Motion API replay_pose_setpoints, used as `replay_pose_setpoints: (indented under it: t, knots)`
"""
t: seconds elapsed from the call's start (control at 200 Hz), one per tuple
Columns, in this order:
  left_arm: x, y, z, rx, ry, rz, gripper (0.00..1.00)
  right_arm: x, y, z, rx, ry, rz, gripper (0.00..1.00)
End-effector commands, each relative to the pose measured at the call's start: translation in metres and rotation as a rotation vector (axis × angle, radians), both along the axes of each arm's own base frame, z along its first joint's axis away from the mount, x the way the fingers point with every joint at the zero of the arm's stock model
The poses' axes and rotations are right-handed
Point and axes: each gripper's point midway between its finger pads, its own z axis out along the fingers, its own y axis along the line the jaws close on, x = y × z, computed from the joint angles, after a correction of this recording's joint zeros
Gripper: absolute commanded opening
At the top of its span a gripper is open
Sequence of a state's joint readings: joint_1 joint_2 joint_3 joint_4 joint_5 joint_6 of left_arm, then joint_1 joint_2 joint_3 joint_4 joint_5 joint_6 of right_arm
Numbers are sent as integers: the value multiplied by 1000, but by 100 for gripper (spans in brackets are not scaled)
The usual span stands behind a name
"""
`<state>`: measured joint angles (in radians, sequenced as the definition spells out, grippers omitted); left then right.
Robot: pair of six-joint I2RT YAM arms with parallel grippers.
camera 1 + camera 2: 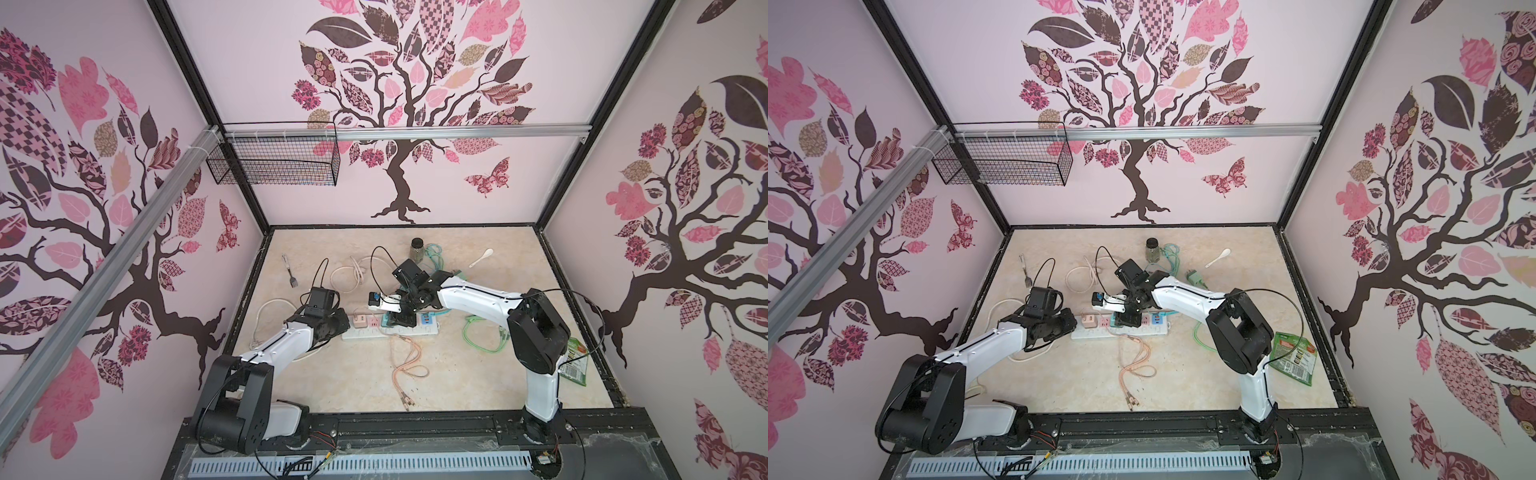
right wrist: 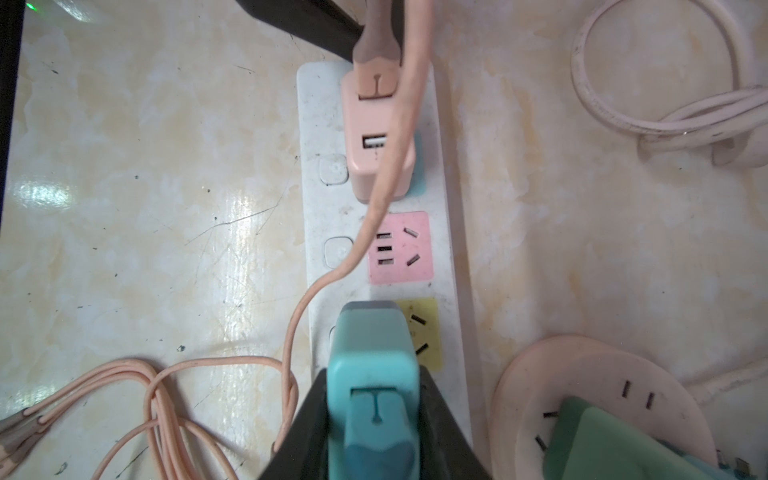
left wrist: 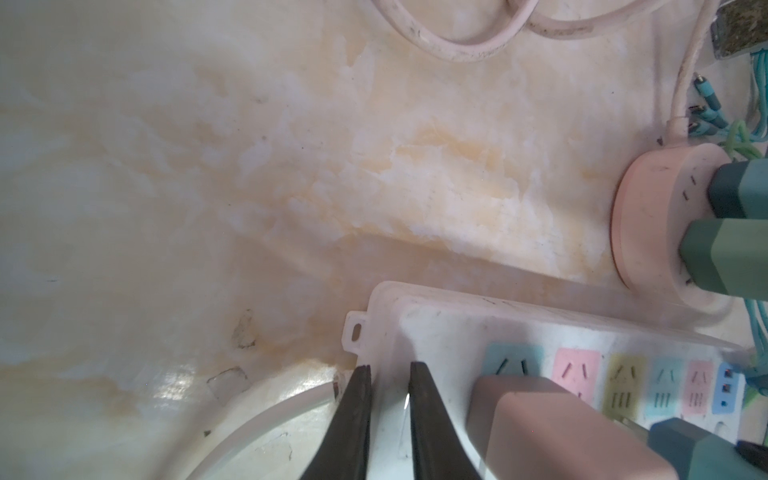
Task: Insert the plug
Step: 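Lower the teal charger cube into a strip socket with the right gripper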
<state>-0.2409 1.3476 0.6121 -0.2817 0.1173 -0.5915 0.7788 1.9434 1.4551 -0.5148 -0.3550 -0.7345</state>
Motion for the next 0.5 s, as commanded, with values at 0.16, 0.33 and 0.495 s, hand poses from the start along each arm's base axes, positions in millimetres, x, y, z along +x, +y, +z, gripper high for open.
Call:
replay_pose_setpoints:
  t: [0.16, 0.33, 0.495]
  knots:
    - [-14, 3, -18, 32, 75, -24, 19, 10, -3, -12, -75, -35, -2, 8]
    - [-13, 3, -17, 33, 74, -25, 20, 11, -4, -12, -83, -41, 1, 8]
    - [-13, 3, -17, 34, 74, -27, 19, 7, -2, -16, -80, -25, 9, 8]
